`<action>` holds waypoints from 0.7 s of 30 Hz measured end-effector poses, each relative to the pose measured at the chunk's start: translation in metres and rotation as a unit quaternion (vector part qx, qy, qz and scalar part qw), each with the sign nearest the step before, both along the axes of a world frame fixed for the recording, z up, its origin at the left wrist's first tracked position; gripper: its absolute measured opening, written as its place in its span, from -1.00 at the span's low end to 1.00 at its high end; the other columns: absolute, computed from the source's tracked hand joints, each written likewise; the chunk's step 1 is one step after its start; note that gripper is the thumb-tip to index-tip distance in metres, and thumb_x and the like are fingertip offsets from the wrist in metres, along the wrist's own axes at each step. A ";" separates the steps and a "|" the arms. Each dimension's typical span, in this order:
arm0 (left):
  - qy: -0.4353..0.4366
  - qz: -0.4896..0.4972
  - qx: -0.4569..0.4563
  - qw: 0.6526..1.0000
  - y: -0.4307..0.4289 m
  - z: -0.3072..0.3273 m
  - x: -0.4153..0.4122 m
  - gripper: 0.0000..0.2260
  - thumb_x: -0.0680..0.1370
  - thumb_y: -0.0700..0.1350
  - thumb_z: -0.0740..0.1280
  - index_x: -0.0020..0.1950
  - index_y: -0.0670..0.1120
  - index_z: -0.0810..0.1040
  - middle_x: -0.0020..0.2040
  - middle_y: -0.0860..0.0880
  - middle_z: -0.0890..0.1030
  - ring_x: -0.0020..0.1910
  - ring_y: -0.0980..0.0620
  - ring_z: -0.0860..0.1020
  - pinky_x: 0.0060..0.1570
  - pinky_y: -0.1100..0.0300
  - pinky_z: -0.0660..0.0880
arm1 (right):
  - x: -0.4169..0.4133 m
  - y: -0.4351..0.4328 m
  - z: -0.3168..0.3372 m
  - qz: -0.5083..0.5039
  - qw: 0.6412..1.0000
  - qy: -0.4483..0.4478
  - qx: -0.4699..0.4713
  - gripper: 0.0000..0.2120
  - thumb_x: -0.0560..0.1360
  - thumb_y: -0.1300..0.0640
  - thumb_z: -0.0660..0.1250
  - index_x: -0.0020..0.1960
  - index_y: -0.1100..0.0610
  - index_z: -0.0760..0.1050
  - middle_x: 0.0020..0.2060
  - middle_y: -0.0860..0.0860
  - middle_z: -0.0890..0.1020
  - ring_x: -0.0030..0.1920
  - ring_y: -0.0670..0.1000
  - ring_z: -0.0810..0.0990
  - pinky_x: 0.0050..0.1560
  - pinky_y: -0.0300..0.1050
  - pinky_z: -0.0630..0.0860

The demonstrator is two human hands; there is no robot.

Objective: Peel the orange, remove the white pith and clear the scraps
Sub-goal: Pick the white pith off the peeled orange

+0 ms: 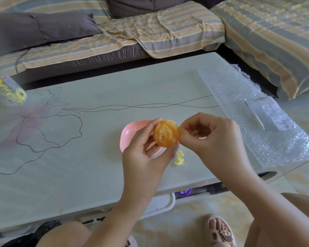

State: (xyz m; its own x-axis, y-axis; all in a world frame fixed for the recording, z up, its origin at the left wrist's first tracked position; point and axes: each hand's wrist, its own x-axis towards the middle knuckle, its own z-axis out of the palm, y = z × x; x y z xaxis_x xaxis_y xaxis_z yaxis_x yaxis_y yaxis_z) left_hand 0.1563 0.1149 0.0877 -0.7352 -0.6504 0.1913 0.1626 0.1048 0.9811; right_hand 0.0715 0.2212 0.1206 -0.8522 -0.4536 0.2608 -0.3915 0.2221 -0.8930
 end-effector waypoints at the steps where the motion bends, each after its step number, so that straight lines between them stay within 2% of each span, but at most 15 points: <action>1: -0.005 -0.011 0.011 1.000 -0.001 0.001 0.000 -0.54 0.35 -0.33 0.51 0.22 -0.10 0.57 0.06 0.09 0.66 0.09 0.07 0.62 0.16 0.15 0.53 | -0.001 0.000 0.000 0.007 1.000 -0.017 -0.005 -0.88 0.31 0.22 0.44 -0.37 0.04 0.58 -0.45 -0.05 0.60 -0.45 -0.13 0.50 -0.41 -0.40 0.42; 3: -0.014 -0.025 0.032 0.999 -0.002 0.003 0.001 -0.55 0.35 -0.35 0.49 0.22 -0.12 0.57 0.04 0.10 0.67 0.08 0.10 0.63 0.14 0.17 0.54 | -0.004 0.001 0.000 0.020 0.999 -0.047 -0.019 -0.89 0.31 0.20 0.43 -0.37 0.05 0.59 -0.46 -0.04 0.60 -0.46 -0.16 0.48 -0.41 -0.42 0.39; 6: -0.019 -0.037 0.062 0.997 -0.005 0.004 0.001 -0.56 0.34 -0.35 0.51 0.17 -0.06 0.59 0.00 0.14 0.68 0.07 0.14 0.63 0.10 0.21 0.55 | -0.006 0.002 -0.001 0.040 0.995 -0.080 -0.049 -0.89 0.35 0.18 0.45 -0.33 0.03 0.62 -0.43 -0.02 0.64 -0.40 -0.01 0.58 -0.37 -0.33 0.47; 10: -0.008 -0.045 0.094 0.994 -0.011 0.003 0.001 -0.52 0.22 -0.27 0.55 0.11 -0.03 0.61 -0.01 0.06 0.70 0.01 0.16 0.64 -0.06 0.36 0.52 | -0.013 0.002 -0.008 0.007 0.997 -0.060 -0.047 -0.84 0.34 0.23 0.50 -0.27 -0.01 0.59 -0.33 -0.10 0.64 -0.38 -0.16 0.55 -0.32 -0.37 0.47; 13: -0.014 -0.058 0.122 0.991 -0.016 -0.002 0.002 -0.57 0.25 -0.23 0.51 0.10 -0.03 0.62 -0.02 0.05 0.69 -0.02 0.15 0.64 -0.08 0.35 0.51 | -0.020 0.000 -0.019 -0.022 0.999 0.029 0.023 -0.73 0.33 0.36 0.44 -0.27 -0.01 0.53 -0.28 -0.12 0.56 -0.30 -0.12 0.51 -0.26 -0.33 0.45; 17: -0.033 -0.062 0.114 0.991 -0.020 -0.008 0.007 -0.60 0.27 -0.17 0.50 0.10 -0.01 0.63 0.03 0.02 0.69 0.04 0.10 0.63 -0.04 0.35 0.51 | -0.026 -0.009 -0.043 -0.003 0.986 0.128 0.108 -0.72 0.33 0.45 0.37 -0.27 0.07 0.61 -0.36 -0.11 0.57 -0.26 -0.26 0.47 -0.20 -0.46 0.37; 19: -0.035 -0.057 0.097 0.993 -0.021 -0.009 0.009 -0.61 0.31 -0.18 0.47 0.13 -0.04 0.62 0.04 0.03 0.69 0.05 0.12 0.63 -0.05 0.38 0.50 | -0.030 -0.013 -0.057 0.009 0.980 0.132 0.150 -0.75 0.38 0.44 0.34 -0.20 0.12 0.65 -0.32 -0.04 0.64 -0.26 -0.18 0.53 -0.17 -0.36 0.42; 21: -0.032 -0.052 0.083 0.995 -0.023 -0.008 0.012 -0.59 0.32 -0.20 0.47 0.16 -0.07 0.60 0.07 0.02 0.68 0.07 0.11 0.63 -0.03 0.37 0.50 | -0.033 -0.016 -0.067 0.021 0.974 0.114 0.194 -0.75 0.44 0.43 0.27 -0.11 0.16 0.66 -0.22 0.02 0.68 -0.19 -0.01 0.60 -0.13 -0.20 0.49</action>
